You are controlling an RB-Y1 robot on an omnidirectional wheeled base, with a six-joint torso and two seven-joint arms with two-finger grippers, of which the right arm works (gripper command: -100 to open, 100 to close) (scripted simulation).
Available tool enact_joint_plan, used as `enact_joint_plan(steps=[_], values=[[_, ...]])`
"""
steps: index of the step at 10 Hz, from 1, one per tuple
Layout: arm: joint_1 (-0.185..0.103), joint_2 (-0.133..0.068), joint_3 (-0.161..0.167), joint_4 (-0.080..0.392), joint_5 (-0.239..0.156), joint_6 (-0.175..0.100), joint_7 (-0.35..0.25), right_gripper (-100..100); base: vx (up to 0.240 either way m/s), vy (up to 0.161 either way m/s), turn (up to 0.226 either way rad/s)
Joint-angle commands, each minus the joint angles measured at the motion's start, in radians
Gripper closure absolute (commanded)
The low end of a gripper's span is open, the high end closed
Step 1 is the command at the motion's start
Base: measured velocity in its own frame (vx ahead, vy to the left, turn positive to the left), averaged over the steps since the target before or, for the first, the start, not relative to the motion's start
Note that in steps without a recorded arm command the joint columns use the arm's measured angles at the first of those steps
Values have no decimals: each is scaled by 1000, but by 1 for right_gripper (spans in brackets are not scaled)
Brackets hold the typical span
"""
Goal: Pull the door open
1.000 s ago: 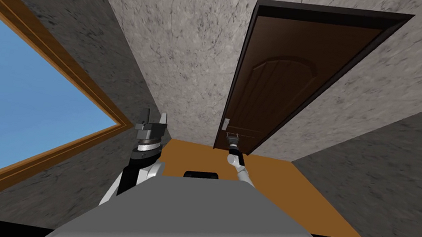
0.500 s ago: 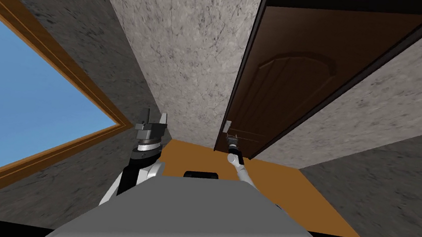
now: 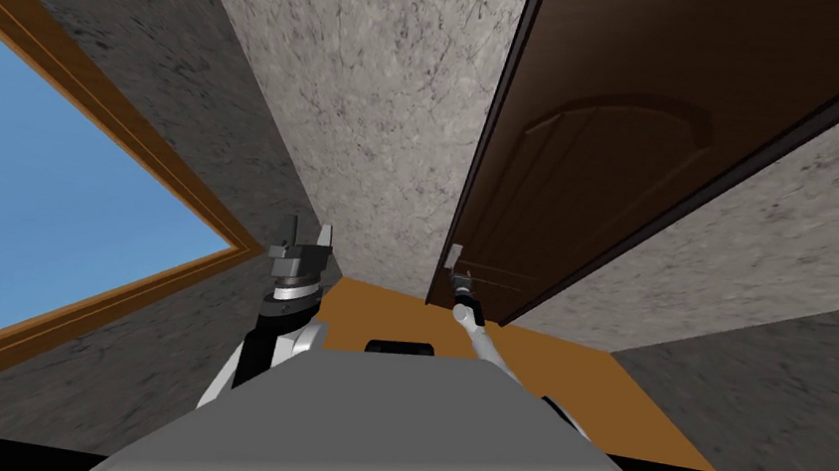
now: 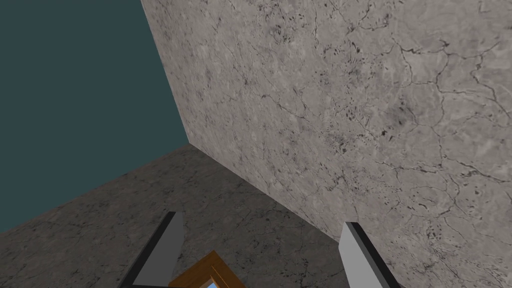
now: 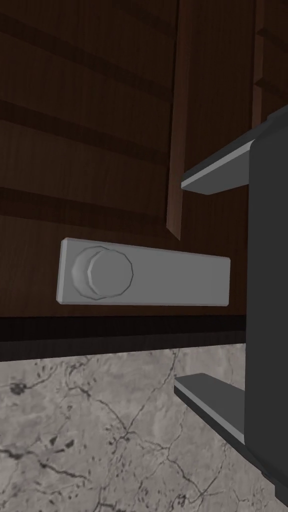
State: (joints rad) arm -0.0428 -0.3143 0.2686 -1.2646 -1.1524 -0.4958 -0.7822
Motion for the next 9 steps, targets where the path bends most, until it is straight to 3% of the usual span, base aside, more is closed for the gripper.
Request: enact_joint_plan(steps=[1,2,5,7,9], values=[[0,0,0,0,0,0,0,-100,43,-25,18],[6,-28,-12,16,-5,-8,-34,-100,117,24,176],[15,-61,-26,32,-8,-17,-70,-100,167,6,114],[27,-109,-48,55,-13,-31,-123,-100,158,14,220],[35,-138,-61,70,-16,-39,-156,-100,167,1,141]])
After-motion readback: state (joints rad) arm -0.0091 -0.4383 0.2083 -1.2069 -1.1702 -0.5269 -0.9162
